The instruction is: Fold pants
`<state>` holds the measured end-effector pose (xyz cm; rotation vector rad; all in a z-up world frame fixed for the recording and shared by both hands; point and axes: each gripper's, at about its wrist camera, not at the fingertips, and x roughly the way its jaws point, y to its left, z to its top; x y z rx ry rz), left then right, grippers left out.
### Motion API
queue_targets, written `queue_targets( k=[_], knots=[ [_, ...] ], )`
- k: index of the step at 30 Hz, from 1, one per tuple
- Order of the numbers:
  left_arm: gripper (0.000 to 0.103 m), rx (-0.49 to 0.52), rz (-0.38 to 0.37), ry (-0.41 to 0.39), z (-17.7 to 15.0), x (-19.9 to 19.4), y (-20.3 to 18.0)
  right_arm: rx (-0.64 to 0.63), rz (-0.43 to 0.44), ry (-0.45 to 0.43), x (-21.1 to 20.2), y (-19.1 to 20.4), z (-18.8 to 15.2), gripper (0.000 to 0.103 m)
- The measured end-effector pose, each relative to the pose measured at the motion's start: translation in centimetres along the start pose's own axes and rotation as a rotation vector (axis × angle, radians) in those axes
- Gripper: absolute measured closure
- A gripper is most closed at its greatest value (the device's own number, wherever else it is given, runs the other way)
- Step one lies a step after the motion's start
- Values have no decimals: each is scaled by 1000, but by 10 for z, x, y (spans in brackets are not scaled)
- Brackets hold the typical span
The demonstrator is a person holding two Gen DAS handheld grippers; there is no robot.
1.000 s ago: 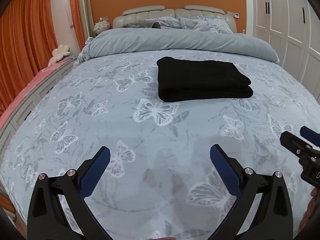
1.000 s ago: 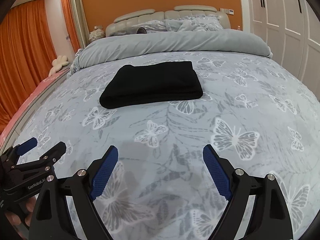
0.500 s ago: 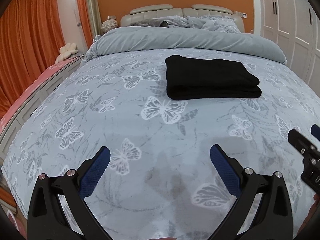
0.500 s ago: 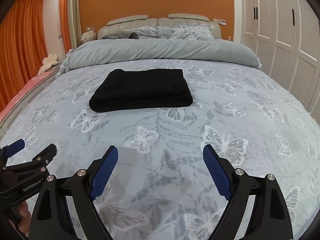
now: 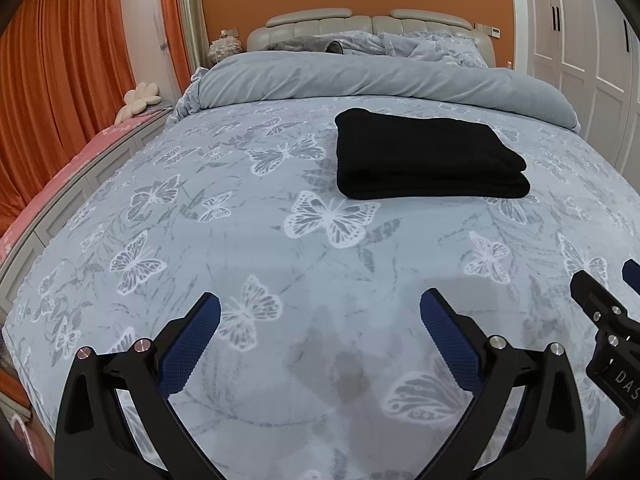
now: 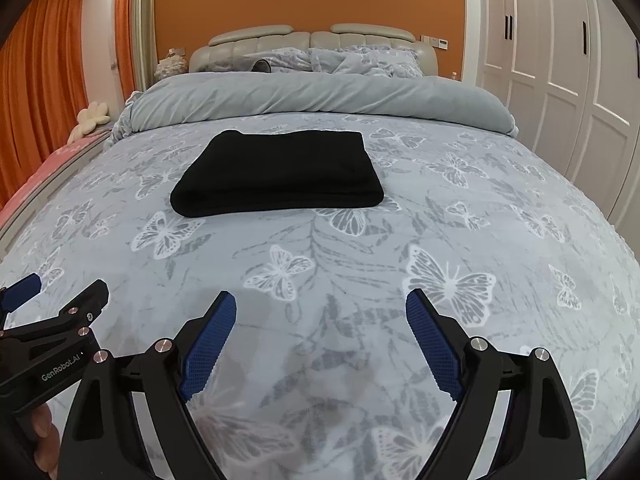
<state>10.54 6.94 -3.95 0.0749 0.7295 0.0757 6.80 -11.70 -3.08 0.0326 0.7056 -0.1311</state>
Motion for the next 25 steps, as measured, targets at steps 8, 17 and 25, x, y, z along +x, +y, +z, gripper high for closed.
queue_targets(
  k=[8, 17, 25],
  knots=[
    [5, -3, 47, -21, 0, -2, -1, -2, -12, -2, -2, 3, -2, 18],
    [5, -4, 17, -10, 1, -2, 0, 2, -26, -1, -3, 6, -3, 18],
    [5, 20, -45, -11, 1, -5, -7, 9, -28, 0, -3, 8, -5, 18]
  ],
)
